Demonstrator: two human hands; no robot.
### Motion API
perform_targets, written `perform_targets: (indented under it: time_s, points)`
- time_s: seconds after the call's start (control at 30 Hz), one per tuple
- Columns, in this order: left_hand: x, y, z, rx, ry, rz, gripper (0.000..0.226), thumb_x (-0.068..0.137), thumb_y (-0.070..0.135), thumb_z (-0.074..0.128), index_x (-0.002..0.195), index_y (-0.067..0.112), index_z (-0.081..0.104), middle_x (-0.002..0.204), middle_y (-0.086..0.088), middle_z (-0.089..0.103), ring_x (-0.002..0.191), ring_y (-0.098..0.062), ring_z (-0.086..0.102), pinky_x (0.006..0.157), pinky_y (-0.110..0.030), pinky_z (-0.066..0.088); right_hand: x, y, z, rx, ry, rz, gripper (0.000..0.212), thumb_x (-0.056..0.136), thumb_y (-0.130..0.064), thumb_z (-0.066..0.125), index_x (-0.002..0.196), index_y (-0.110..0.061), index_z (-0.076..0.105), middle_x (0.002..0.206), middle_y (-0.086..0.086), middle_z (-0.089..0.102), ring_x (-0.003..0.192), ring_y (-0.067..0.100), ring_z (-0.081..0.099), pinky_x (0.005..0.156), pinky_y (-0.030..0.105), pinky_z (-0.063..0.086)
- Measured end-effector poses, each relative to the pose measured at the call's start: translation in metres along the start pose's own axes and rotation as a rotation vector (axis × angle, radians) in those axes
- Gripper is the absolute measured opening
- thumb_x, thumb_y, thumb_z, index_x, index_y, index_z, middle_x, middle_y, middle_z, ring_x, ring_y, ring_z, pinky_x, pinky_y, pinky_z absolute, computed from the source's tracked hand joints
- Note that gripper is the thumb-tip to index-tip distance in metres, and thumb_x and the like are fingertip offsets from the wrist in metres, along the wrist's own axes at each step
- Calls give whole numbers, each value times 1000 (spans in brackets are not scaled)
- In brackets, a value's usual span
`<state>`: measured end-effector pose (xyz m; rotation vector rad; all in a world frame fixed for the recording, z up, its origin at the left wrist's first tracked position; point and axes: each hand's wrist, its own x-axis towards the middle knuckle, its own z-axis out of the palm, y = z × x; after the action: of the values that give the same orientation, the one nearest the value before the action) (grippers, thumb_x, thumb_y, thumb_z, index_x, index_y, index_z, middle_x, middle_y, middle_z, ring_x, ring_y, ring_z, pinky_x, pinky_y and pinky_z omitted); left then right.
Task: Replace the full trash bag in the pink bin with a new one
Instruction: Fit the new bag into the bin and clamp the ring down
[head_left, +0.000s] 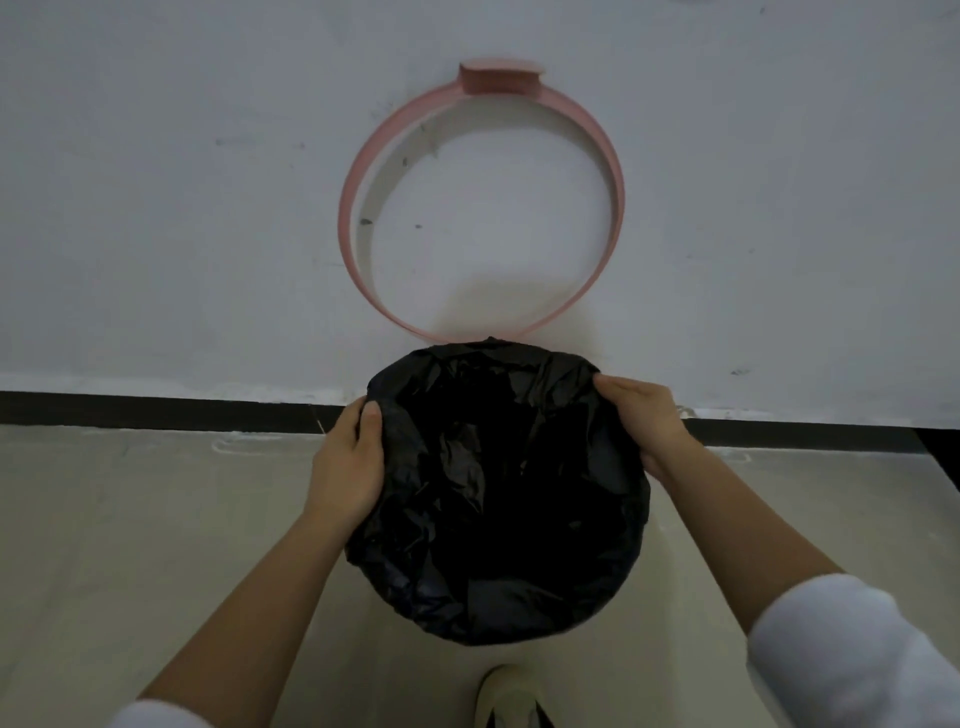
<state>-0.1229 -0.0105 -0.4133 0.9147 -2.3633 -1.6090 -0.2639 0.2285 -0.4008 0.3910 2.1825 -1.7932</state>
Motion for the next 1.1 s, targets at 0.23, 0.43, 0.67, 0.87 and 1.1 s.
perform_targets:
  time_s: [0.23,0.43,0.67,0.87,1.1]
  points:
    - [6,-9,6,36,72,38,44,100,38,26,127,16,54,126,-6,60,116,-25,53,89,-29,35,22,15,-6,-223,-113,97,21,91,6,50,106,8,64,86,10,65,67,17,55,57,24,46]
    - [7,-10,7,58,105,10,40,98,39,35,125,17,55,121,-6,63,113,-26,55,83,-27,33,28,-2,-5,-75,5,-15,22,88,-12,58,108,-7,67,111,15,69,89,23,63,72,24,50]
    - [5,-9,8,62,106,-13,35,95,41,42,117,17,56,99,-6,64,100,-30,59,77,-31,39,-17,11,22,-1522,-252,-822,105,69,-60,68,148,-41,2,159,2,-16,146,28,-16,115,55,-4]
    - [1,-7,10,127,126,15,32,95,34,46,119,14,53,103,-12,67,97,-34,61,73,-31,38,-8,24,38,-1890,-230,-842,87,88,-42,52,150,-26,-7,142,16,-42,135,37,-35,110,58,-17]
    - [3,-8,10,153,102,-26,26,91,23,53,115,12,53,98,-11,65,94,-35,60,73,-33,42,-5,0,29,-1632,-296,-750,106,80,-42,63,148,-27,-18,160,3,-16,147,37,-1,116,51,22]
